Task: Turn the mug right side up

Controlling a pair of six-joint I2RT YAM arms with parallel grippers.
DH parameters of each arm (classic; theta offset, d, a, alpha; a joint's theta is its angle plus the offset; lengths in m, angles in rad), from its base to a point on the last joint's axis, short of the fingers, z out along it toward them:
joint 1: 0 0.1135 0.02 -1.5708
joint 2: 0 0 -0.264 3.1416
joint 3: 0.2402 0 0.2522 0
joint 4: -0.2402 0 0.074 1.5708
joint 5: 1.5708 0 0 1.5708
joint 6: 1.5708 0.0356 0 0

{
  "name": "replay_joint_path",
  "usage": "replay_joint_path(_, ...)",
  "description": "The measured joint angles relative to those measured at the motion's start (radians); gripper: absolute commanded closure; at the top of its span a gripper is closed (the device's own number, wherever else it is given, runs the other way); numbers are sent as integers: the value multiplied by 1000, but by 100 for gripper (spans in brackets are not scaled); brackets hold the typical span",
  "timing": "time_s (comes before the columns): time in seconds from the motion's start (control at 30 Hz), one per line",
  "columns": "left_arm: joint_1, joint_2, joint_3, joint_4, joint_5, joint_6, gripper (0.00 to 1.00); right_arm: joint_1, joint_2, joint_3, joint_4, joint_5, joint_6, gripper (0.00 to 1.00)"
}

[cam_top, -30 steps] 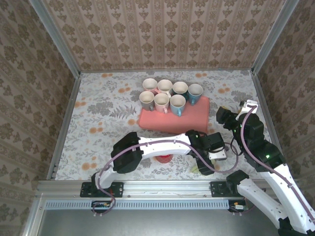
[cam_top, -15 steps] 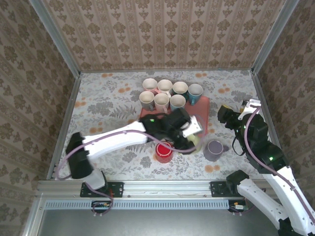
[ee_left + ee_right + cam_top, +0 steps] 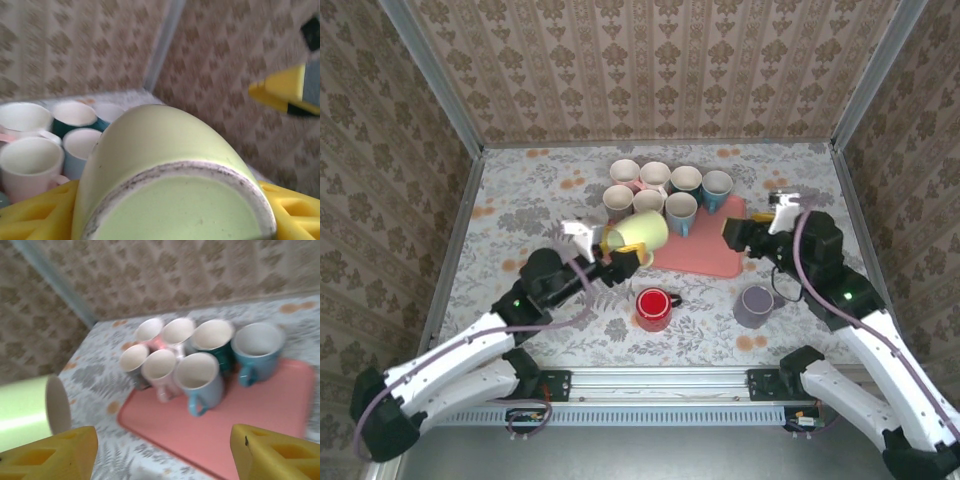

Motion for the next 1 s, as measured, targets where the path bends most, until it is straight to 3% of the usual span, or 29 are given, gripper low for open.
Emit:
replay_joint_path(0.2,76,-146,-216,233,-107,-127,54,124,176,-6,117,-121,45,31)
replay_joint_path(0.4,113,-197,-359,411,-209,-275,55,223,301,-78,362,-219,173,29)
replay_joint_path(0.63,141,-221,-386,464,-262,-400,56,235,520,-89,664,-416,389,27)
replay_joint_path(1.0,195,-228,-400,489,-264,-585,59,249,764,68,869,-679,540,23)
